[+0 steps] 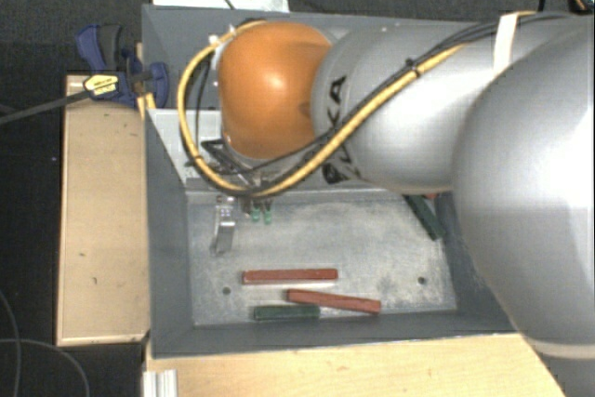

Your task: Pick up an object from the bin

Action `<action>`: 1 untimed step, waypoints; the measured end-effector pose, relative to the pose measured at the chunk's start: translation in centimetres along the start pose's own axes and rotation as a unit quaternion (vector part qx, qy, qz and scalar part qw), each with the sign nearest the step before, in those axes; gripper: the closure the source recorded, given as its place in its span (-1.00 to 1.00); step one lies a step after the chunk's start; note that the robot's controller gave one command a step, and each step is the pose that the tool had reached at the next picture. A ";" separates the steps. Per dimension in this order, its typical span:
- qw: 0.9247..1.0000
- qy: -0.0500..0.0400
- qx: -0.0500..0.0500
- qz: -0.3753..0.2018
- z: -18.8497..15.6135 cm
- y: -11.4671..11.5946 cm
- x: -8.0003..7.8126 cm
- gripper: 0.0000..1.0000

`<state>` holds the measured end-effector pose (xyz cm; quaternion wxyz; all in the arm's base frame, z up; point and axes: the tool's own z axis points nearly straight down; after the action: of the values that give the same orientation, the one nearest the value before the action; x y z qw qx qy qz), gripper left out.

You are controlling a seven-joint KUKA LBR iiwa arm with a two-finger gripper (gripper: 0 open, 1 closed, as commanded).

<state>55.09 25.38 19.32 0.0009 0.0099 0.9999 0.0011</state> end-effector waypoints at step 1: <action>1.000 0.005 0.003 -0.011 11.1 -4.8 3.3 -1.00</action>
Offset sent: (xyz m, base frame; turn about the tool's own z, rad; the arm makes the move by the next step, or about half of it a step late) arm -0.0319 -0.0444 -0.1066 -0.0257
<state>51.68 20.70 8.24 -0.0037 -0.0013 1.0000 -0.0018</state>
